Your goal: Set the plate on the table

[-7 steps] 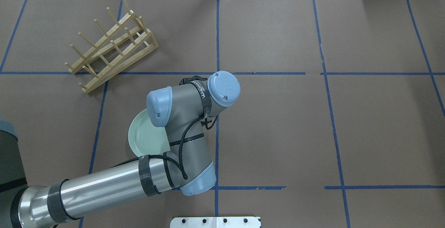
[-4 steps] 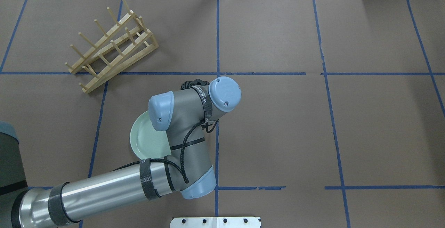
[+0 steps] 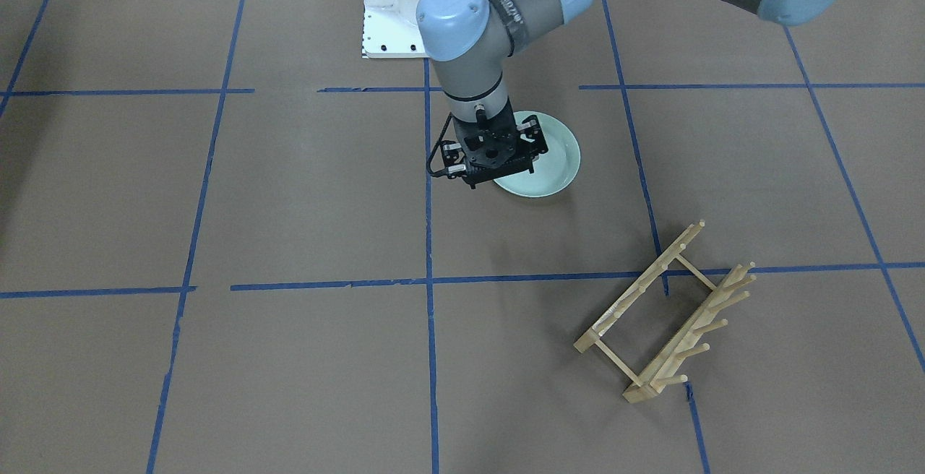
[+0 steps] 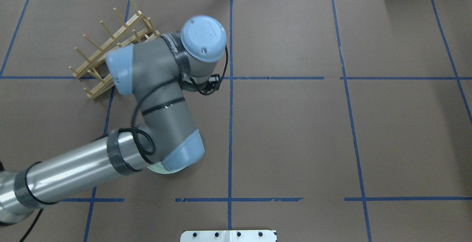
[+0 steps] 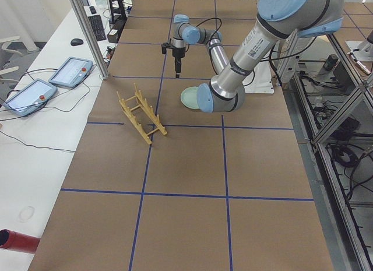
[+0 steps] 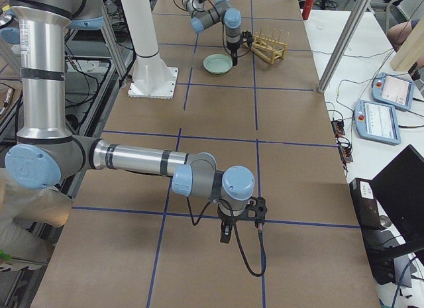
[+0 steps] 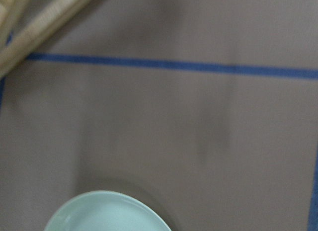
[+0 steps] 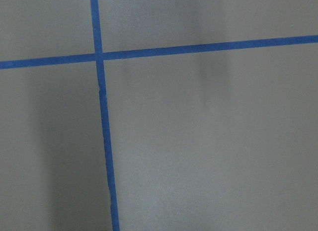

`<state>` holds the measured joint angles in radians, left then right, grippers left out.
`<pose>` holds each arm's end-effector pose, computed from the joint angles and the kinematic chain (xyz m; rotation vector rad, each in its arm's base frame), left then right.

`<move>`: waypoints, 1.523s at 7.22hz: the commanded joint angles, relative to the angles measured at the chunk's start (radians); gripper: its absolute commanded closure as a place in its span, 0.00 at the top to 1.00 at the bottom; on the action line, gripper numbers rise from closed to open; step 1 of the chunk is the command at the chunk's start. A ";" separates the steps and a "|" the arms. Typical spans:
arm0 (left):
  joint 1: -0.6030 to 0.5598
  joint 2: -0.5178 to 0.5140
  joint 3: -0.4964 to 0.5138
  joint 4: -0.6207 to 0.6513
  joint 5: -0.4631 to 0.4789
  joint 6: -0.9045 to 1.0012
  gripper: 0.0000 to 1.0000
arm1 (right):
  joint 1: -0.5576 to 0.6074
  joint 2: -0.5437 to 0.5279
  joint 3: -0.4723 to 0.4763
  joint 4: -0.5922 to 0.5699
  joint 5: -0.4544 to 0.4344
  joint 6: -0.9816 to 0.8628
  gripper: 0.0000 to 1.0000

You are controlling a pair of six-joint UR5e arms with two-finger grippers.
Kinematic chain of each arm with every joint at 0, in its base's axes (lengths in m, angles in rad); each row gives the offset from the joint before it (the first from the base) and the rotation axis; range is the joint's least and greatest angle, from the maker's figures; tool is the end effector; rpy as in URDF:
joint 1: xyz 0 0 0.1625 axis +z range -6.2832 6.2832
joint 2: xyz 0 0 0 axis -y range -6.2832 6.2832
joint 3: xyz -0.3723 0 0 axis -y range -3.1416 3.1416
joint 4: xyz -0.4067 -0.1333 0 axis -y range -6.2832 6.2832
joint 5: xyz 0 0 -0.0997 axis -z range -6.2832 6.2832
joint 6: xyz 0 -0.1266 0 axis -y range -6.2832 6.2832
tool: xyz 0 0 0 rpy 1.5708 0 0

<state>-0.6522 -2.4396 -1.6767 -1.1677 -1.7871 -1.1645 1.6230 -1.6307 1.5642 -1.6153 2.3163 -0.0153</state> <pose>0.4628 -0.4870 0.1164 0.1060 0.5984 -0.1765 0.0720 -0.4692 0.6646 -0.0806 -0.7480 0.0765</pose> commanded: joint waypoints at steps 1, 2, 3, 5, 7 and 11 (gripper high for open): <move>-0.334 0.118 -0.217 0.010 -0.170 0.264 1.00 | 0.000 0.000 -0.001 0.000 0.000 0.000 1.00; -0.465 0.193 -0.242 0.007 -0.252 0.430 1.00 | 0.000 0.000 -0.001 0.000 0.000 0.000 1.00; -0.607 0.286 -0.241 0.003 -0.364 0.665 1.00 | 0.000 0.000 -0.001 0.000 0.000 0.000 1.00; -0.775 0.536 -0.232 -0.038 -0.456 1.026 1.00 | 0.000 0.000 -0.001 0.000 0.000 -0.002 1.00; -0.968 0.654 -0.058 -0.110 -0.459 1.382 1.00 | 0.000 0.000 -0.001 0.000 0.000 0.000 1.00; -0.997 0.746 0.071 -0.115 -0.606 1.398 1.00 | 0.000 0.000 -0.001 0.000 0.000 0.000 1.00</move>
<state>-1.6469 -1.7247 -1.6179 -1.2799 -2.3774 0.2371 1.6230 -1.6306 1.5631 -1.6153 2.3163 -0.0154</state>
